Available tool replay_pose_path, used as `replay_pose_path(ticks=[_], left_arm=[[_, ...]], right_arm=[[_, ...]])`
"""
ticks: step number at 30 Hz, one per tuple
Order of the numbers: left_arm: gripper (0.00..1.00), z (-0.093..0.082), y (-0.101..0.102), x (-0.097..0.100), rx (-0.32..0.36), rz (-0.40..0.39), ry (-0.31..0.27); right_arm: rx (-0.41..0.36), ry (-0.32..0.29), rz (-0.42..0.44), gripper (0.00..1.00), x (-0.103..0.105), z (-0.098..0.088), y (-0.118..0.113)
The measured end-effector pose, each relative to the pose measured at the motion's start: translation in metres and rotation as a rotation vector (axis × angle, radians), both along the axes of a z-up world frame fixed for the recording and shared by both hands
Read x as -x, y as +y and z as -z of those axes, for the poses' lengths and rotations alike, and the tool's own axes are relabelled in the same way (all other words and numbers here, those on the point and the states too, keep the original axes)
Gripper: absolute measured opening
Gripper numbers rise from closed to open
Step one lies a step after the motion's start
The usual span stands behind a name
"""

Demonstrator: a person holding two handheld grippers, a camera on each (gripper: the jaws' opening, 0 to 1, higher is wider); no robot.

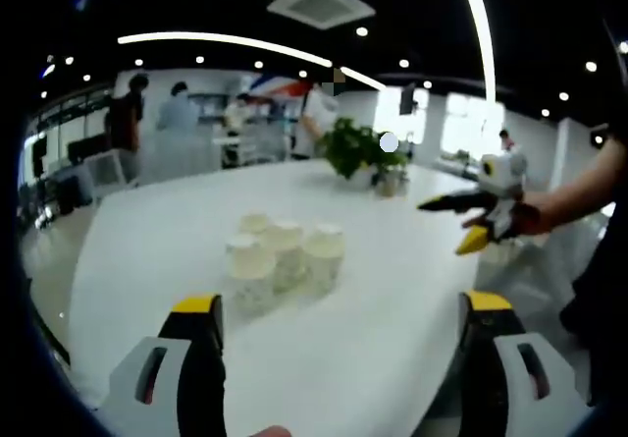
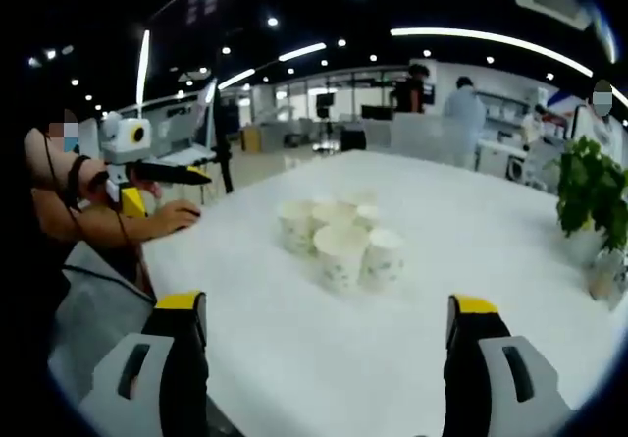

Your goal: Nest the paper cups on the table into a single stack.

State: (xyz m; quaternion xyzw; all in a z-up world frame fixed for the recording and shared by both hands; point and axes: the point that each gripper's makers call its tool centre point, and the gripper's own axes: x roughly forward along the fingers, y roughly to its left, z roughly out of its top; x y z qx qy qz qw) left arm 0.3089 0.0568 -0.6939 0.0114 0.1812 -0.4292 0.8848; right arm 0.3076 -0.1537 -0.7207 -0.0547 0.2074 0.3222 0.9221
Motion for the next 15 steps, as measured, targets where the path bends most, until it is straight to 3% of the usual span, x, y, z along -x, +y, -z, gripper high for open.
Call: replay_pose_path(ticks=[15], left_arm=[[0.99, 0.0007, 0.0028, -0.0014, 0.001, -0.006, 0.005]], right_arm=[[-0.006, 0.001, 0.007, 1.00, -0.0020, -0.0009, -0.0013]])
